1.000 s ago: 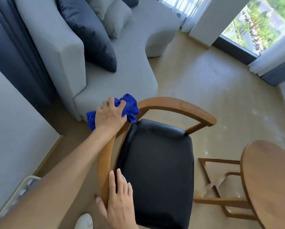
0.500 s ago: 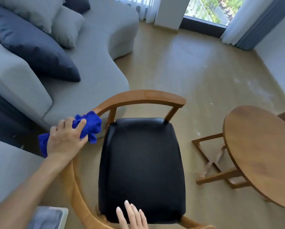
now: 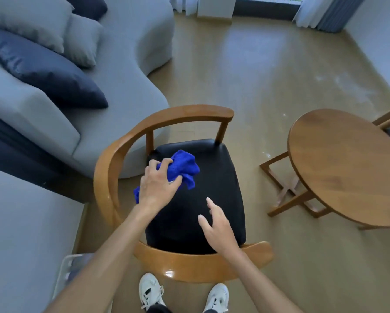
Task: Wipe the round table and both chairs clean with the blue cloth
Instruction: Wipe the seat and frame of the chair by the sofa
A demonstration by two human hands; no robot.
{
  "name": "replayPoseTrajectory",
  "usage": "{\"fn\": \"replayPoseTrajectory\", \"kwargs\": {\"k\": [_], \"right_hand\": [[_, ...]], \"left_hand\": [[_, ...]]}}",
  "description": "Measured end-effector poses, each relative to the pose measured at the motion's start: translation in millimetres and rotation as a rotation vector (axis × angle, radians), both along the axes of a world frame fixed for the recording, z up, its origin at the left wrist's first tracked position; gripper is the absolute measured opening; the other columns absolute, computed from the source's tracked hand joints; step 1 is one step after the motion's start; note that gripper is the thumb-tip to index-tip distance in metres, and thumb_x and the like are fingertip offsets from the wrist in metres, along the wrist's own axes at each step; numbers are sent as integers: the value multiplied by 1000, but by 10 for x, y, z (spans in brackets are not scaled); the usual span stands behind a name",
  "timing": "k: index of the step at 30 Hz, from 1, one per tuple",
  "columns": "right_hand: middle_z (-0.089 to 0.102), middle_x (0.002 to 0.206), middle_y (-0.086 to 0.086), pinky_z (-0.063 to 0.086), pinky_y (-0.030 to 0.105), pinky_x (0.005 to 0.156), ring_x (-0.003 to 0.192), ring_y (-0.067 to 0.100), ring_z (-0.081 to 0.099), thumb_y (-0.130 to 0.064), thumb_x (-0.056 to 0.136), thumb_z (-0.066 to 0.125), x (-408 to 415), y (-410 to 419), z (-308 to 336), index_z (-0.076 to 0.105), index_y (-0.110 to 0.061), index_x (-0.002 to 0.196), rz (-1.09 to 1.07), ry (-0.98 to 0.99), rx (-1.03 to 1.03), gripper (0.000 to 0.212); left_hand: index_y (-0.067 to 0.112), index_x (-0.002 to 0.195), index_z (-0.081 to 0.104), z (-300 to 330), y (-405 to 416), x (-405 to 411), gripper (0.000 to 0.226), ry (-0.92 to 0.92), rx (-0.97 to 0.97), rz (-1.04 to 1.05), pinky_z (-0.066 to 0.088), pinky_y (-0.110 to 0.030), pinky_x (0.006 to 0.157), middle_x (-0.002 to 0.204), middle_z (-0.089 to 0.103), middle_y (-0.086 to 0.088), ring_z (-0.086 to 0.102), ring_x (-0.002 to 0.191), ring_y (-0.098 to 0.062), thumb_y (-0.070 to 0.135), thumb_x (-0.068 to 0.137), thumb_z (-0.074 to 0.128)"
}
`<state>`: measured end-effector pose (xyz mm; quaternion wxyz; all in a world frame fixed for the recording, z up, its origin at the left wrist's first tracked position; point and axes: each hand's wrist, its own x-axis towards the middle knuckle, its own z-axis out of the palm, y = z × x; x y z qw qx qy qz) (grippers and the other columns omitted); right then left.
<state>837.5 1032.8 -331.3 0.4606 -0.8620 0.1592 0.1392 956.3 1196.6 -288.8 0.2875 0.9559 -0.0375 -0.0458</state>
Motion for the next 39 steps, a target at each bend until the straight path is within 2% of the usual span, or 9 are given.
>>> {"fn": "replayPoseTrajectory", "kwargs": {"k": [4,8,15,19,22,25,29,34,39], "right_hand": [[64,119,-8,50,30,89,105,9,61,-40,98,44,226,-166,568,45,-36,135,-353,8,466,37],[70,109,1,56,35,78,100,20,66,-56,90,48,411,-400,1411,57,-30,123,-244,-111,709,42],[67,116,10,57,44,73,100,31,68,-8,89,64,577,-751,2781,50,-16,126,-246,-391,938,41],[68,110,10,46,50,76,95,34,64,-2,87,61,561,-966,3356,49,-13,127,-178,-498,1004,43],[67,108,9,43,47,76,95,31,59,-7,79,63,530,-1076,3628,50,-14,127,-76,-536,1094,50],[61,125,15,47,50,85,103,32,61,0,78,64,515,-1160,3812,44,-13,136,48,-569,1136,63],[62,122,14,52,47,89,106,33,62,2,78,58,509,-1220,3922,47,-15,133,77,-598,1234,58],[63,116,20,56,44,84,101,35,64,2,80,51,494,-1365,3965,47,-5,129,-5,-592,1257,50],[62,117,18,56,41,82,99,31,63,9,83,45,498,-1539,3928,53,-10,125,-71,-579,1146,46]], "left_hand": [[30,127,44,409,-316,-306,48,38,-262,-29,52,-35,86,113,43,5,53,99,-13,39,85,66],[35,126,41,1031,-508,-330,61,-62,-412,-145,48,-27,93,120,47,12,51,108,-5,33,76,76],[36,129,35,2290,-919,-386,82,-212,-496,-269,40,-2,80,124,39,14,48,109,2,45,63,83],[39,124,42,2886,-981,-421,50,-144,-823,-265,48,-11,77,124,50,14,55,101,5,53,79,58],[28,124,52,3240,-954,-283,35,81,-1028,-154,53,-30,81,122,61,0,63,98,-16,31,89,54],[21,121,58,3511,-922,-143,30,226,-814,-343,55,-29,83,114,68,-1,66,100,-18,27,91,60],[23,126,52,3731,-981,-44,64,208,-631,-516,54,-33,91,118,64,0,63,106,-17,49,70,70],[32,116,52,3876,-1141,61,58,192,-488,-594,58,-33,85,110,65,2,67,96,-16,55,68,73],[16,116,58,3912,-1313,107,47,191,-368,-753,57,-38,87,105,69,-4,67,94,-23,48,82,68]]}}
